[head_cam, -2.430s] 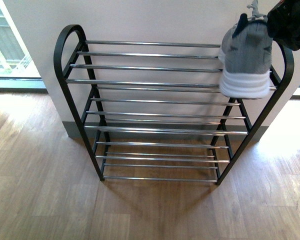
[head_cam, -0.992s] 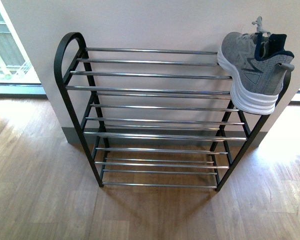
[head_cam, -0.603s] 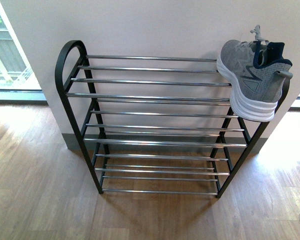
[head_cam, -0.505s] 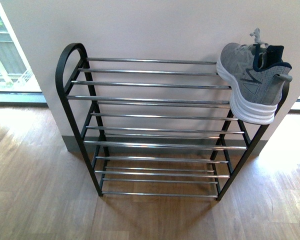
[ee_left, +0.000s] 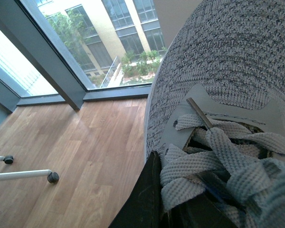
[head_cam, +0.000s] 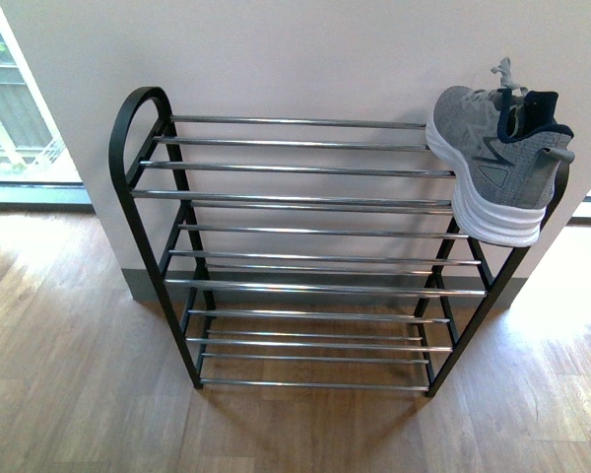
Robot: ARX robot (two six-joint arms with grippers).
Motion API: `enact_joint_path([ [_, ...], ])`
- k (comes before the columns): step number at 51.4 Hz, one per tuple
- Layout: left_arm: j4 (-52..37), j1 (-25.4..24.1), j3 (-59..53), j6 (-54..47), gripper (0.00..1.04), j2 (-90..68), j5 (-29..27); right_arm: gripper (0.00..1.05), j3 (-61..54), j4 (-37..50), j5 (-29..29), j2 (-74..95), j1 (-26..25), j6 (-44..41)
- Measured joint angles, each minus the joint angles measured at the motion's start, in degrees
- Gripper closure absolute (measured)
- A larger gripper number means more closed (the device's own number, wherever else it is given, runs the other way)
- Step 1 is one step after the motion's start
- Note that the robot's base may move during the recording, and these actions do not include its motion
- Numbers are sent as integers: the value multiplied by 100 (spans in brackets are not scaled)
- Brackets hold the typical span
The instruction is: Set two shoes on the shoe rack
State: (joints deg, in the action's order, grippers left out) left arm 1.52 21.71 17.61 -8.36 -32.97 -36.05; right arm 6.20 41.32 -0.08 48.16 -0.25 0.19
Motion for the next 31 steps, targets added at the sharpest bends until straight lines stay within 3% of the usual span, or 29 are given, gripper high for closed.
enact_joint_path([
  [20, 0, 0, 0, 2, 103, 0, -2, 103, -507, -494, -9, -1056, 4, 0],
  [31, 0, 0, 0, 0, 103, 0, -2, 103, -511, -1298, 9, -1952, 4, 0],
])
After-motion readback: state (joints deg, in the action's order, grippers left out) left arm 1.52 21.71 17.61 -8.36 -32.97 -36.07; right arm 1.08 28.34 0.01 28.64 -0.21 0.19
